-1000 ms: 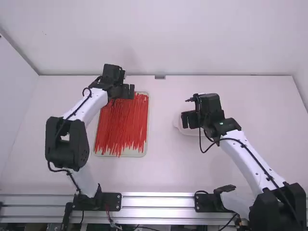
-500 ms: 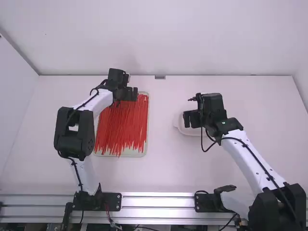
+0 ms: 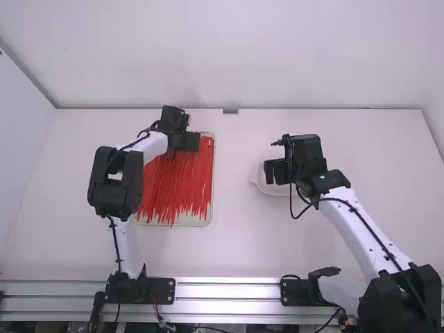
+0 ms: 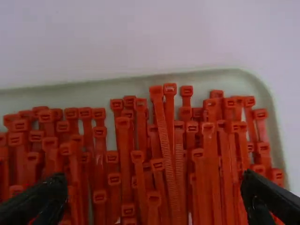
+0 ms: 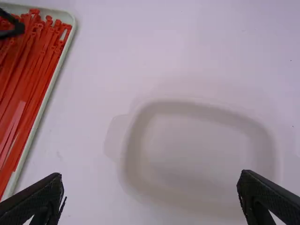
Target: Fasten the cable tie
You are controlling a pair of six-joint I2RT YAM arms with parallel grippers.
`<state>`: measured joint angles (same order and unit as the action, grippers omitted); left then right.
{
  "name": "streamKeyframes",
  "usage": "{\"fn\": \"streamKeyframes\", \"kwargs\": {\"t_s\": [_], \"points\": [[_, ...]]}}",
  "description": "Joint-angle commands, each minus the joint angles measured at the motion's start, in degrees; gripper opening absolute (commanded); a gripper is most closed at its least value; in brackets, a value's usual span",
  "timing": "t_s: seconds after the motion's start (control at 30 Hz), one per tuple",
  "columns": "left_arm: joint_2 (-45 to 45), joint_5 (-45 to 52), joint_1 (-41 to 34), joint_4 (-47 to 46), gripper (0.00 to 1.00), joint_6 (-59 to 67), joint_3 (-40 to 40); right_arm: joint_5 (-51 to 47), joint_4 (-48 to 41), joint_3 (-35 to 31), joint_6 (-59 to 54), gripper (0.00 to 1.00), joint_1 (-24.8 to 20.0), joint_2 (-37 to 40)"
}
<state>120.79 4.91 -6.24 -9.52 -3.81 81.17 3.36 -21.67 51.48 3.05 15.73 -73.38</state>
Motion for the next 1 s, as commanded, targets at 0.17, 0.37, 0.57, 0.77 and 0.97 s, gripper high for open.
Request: {"fn": "streamKeyframes", "kwargs": {"t_s": [0.17,0.37,0.57,0.77,0.97], "points": [[1.3,0.4,-0.5,0.0,0.83,0.2,0.9,0.0,0.4,2.1,0.1,0.99,0.0,-0.3],[1.3,0.2,-0.5,0.0,0.59,0.2,0.9,0.0,0.9,2.1,0.1,0.98,0.0,-0.3],[1.3,0.3,-0.5,0.0,0.44,0.2,0.9,0.0,0.9,2.1,0.1,0.99,-0.1,-0.3],[2.1,0.3,-0.5,0.2,0.44,0.2,0.8,0.0,0.7,2.1,0.1,0.99,-0.1,-0.3],[2.4,0.3,-0.5,0.8,0.38,-1.1,0.1,0.0,0.5,2.1,0.1,0.99,0.0,-0.3]]}}
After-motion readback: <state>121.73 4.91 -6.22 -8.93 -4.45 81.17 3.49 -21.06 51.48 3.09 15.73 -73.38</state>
